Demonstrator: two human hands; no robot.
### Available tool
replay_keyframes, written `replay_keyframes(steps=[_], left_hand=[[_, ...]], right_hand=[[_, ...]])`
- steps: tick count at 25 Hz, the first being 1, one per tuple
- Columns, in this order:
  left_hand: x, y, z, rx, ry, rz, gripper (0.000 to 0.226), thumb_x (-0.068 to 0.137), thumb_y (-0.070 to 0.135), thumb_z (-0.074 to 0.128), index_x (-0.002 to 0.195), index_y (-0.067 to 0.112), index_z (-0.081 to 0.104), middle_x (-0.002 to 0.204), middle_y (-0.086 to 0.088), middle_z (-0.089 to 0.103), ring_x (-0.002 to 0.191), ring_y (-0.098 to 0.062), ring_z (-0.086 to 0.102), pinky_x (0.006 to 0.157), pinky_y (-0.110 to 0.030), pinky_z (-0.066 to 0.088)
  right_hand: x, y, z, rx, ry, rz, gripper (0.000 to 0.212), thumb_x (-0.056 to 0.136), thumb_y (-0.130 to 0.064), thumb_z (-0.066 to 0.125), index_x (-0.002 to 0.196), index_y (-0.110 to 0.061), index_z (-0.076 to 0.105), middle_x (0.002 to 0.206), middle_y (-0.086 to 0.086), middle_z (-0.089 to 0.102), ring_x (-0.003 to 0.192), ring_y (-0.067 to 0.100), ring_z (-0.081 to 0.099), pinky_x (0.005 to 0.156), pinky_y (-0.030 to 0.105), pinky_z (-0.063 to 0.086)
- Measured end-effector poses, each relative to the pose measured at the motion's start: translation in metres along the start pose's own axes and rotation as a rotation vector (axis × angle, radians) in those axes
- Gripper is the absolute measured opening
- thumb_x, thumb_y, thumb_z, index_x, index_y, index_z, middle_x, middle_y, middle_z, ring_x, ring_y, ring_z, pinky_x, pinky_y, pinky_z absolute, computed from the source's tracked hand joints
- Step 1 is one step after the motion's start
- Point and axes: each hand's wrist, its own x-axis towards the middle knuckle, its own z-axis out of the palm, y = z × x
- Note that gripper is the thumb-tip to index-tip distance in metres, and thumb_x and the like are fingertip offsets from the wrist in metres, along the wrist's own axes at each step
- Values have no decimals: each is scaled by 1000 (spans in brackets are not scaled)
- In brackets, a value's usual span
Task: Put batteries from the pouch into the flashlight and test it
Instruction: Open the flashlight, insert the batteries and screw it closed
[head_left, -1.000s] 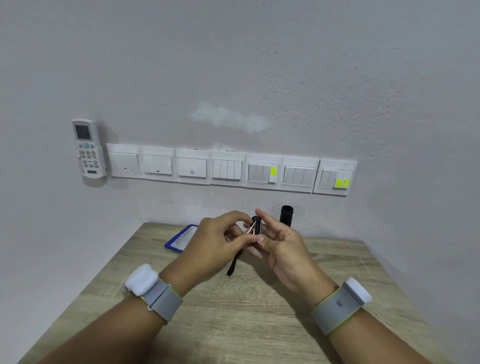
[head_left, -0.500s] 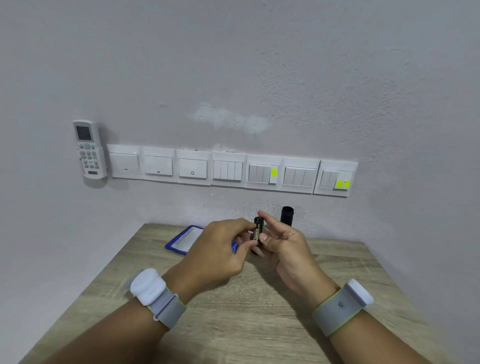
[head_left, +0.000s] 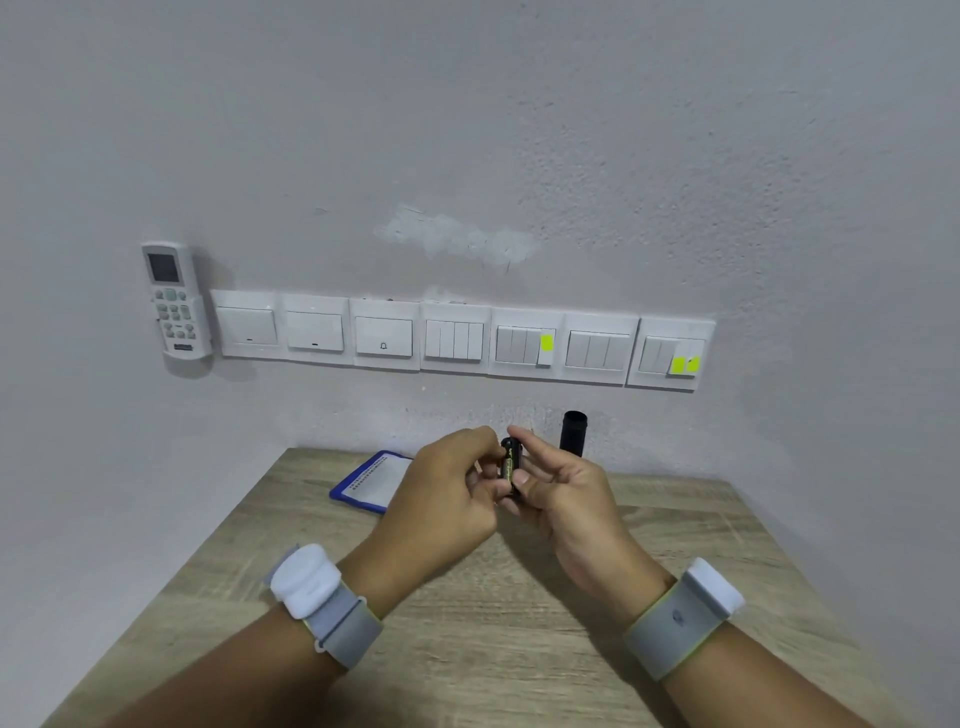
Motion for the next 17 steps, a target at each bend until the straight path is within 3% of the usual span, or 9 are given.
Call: replay_keyframes(steps=[3, 6, 12, 15, 17], left_hand=[[7, 0, -3, -294, -111, -346, 36, 78, -8, 76, 96, 19, 63, 79, 3, 61, 57, -6, 53, 59, -20, 48], [17, -9, -14, -512, -210, -527, 47, 77, -17, 74, 111, 15, 66, 74, 1, 53, 61, -11, 55, 64, -30, 50], [15, -6, -12, -659, -316, -551, 31, 94, -7, 64, 116, 12, 74, 81, -3, 65, 70, -14, 61, 54, -19, 42], [14, -9, -6, -731, -331, -516, 26, 99, 6, 63, 112, 23, 78, 91, 0, 71, 78, -16, 68, 58, -26, 38], [14, -9, -5, -727, -286, -509, 24, 98, 5, 65, 108, 22, 79, 92, -2, 69, 82, -20, 67, 63, -26, 43]], right_hand=[[-4, 2, 5, -84, -2, -18, 48, 95, 16, 52, 129, -15, 67, 105, 5, 80, 98, 17, 75, 77, 27, 61], [-9, 4, 13, -86, -46, -19, 50, 96, 16, 50, 120, -21, 71, 106, 6, 80, 98, 16, 76, 71, 23, 58], [0, 0, 12, -2, -4, -31, 58, 96, 17, 49, 137, -24, 54, 99, 10, 80, 92, 21, 76, 69, 27, 61], [0, -2, 11, 10, 24, -58, 56, 95, 16, 52, 131, -27, 51, 91, 8, 75, 94, 26, 74, 73, 36, 62], [1, 0, 13, -41, 69, -72, 51, 93, 16, 55, 123, -25, 51, 88, 9, 61, 92, 30, 68, 80, 48, 61]])
